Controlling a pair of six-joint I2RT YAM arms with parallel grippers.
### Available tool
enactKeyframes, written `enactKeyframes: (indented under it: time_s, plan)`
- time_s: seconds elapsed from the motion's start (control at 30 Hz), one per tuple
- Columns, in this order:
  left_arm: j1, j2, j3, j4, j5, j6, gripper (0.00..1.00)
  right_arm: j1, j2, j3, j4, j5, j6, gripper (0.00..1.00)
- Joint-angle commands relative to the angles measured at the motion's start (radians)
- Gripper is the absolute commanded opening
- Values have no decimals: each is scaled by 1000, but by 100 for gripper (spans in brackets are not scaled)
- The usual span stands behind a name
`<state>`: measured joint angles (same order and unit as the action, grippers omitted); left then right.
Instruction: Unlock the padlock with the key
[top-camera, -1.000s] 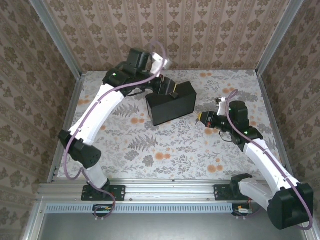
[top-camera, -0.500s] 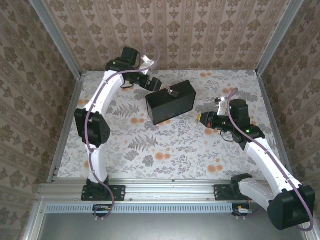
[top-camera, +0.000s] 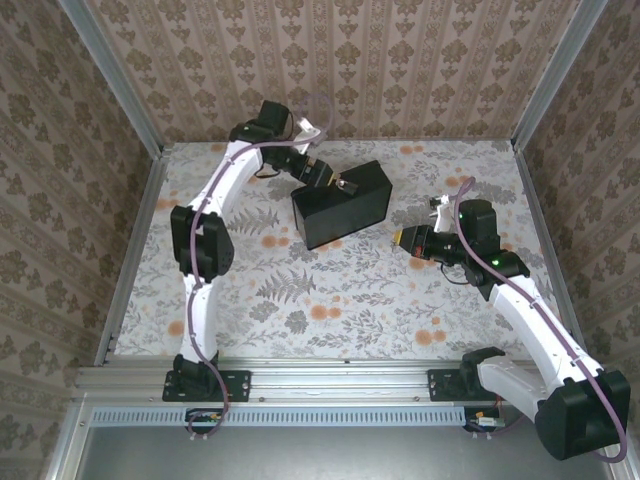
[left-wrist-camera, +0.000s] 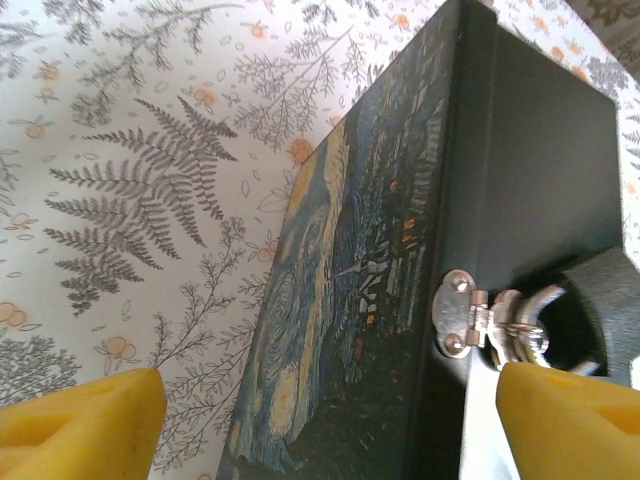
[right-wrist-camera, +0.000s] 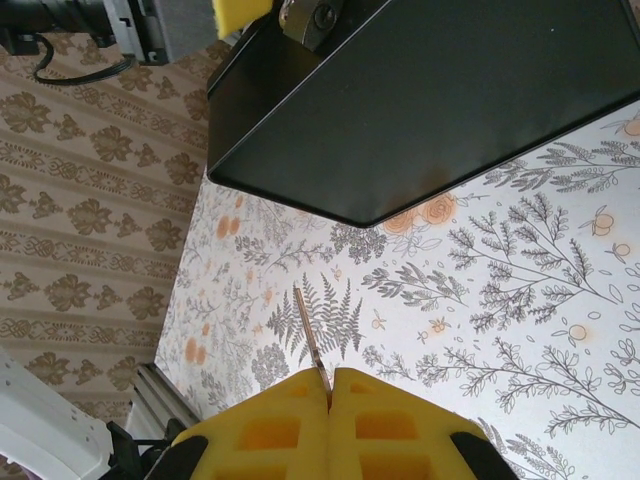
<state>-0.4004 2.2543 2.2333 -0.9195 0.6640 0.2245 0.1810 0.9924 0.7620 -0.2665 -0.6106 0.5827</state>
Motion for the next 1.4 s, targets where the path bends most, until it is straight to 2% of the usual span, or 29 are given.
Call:
enactKeyframes:
  time_s: [0.0,0.07,0.27,0.33,0.37,0.47,0.63,0.7,0.77,0.87,0.97,1.03,1.07,1.1,1.2,1.37]
  plan:
    - [-24,13,32,-52,68,81,82,-3,-10,-6,-34,-10,0,0]
    - [-33,5,8,-84,96,118,77,-2,-11,-6,-38,-6,-3,0]
    - [-49,-90,-181,-121,92,212,50,-2,-9,-6,-44,-3,-7,0]
    - [-48,-136,-260,-115,91,220,45,-2,-8,-3,-45,-3,-7,0]
    - [-76,-164,-306,-102,86,218,43,-2,-6,-1,-44,-5,-6,0]
    - [-79,-249,-430,-74,68,199,40,-2,-5,5,-41,-9,-3,0]
    - [-89,-390,-603,-45,45,156,42,0,1,2,-27,-15,5,0]
    - [-90,-447,-655,-8,18,130,51,0,6,-4,-16,-18,6,0]
    - [-78,-492,-670,22,5,126,55,0,16,-6,-8,-24,3,0]
    - [-61,-519,-596,9,7,161,65,0,39,1,-1,-46,2,0]
    - [-74,-522,-487,-52,54,263,72,8,57,12,-9,-73,0,0]
    - [-104,-542,-468,-111,157,429,74,23,51,11,-20,-73,-6,0]
    - [-120,-568,-502,-133,224,569,75,31,44,9,-26,-68,-9,0]
    - [-141,-600,-551,-115,236,679,78,39,34,4,-32,-64,-12,0]
    - [-183,-639,-631,-4,157,750,83,45,5,-21,-37,-51,-4,0]
    - [-194,-500,-519,-139,147,881,81,49,-8,-34,-78,-48,-9,0]
